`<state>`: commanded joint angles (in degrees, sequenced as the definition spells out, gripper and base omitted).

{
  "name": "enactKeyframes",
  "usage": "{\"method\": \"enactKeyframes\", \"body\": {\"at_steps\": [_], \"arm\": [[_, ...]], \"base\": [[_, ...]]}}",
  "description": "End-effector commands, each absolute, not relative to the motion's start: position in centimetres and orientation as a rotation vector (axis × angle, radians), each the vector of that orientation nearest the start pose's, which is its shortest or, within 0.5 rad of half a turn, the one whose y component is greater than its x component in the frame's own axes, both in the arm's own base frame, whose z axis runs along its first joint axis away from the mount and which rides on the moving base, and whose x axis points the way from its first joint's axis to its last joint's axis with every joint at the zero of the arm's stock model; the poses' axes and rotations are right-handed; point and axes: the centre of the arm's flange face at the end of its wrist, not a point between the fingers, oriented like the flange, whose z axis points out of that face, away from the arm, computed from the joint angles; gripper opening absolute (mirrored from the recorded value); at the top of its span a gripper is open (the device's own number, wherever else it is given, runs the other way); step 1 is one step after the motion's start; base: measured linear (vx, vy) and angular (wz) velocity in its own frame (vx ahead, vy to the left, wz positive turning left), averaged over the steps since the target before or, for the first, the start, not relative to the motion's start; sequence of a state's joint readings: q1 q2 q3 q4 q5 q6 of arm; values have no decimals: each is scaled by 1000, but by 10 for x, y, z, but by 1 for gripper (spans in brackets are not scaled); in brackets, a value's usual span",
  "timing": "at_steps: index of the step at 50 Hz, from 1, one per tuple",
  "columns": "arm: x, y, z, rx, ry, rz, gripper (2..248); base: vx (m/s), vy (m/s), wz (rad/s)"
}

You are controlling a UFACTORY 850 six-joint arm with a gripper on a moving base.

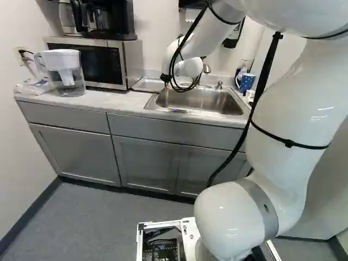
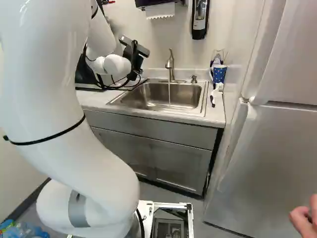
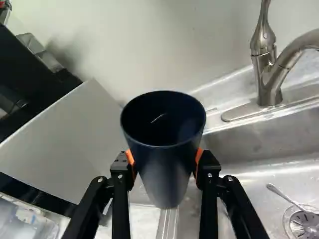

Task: Rinse the cup and place it in the tray

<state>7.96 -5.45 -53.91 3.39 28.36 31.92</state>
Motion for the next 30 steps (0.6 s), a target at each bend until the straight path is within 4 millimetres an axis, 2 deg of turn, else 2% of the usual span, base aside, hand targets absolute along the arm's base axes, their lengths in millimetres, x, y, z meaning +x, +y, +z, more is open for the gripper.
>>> {"method": "enactKeyframes", "body": {"at_steps": [30], "arm": [[538, 73, 561, -1908, 815, -1432, 125]], "base": [[0, 0, 0]]}}
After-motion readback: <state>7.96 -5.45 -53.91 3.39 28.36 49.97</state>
